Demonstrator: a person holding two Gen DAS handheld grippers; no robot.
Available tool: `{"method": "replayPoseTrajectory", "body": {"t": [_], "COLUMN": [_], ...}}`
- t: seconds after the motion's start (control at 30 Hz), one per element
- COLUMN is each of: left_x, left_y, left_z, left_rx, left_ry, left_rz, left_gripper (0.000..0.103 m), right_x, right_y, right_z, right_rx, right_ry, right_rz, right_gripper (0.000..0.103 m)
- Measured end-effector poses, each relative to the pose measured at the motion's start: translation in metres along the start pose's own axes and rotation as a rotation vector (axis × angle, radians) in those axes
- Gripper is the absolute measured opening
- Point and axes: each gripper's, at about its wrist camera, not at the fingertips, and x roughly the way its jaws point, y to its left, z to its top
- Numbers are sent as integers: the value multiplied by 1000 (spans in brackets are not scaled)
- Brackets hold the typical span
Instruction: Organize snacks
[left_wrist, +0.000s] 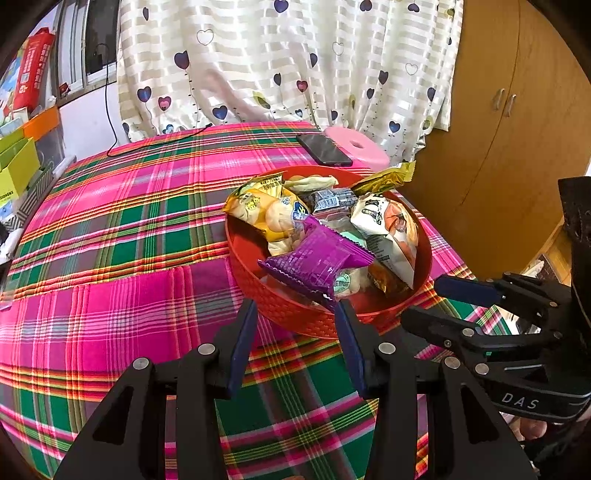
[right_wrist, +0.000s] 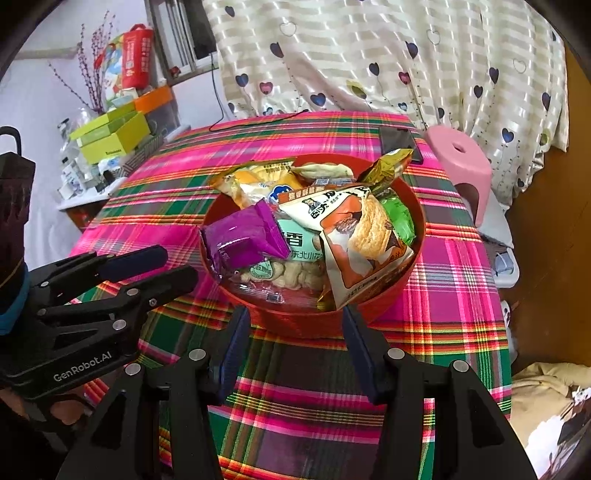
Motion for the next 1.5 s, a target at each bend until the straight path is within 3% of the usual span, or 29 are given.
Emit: {"method": "replayPoseTrajectory", "body": {"t": [0.33,1.5], "left_x": [-4,-7], "left_y": [-1,-3], "left_z": [-1,-2], "left_rx": [5,15], "left_ry": [-5,-4], "left_rz": [6,10], "left_gripper": [45,45], "right_x": [-3,-9], "right_y": [3,-3], "right_z": [1,3], "right_rx": [-21,-1], "right_ry": [-22,-7], "right_rz": [-10,-21], "right_gripper": [63,63]}}
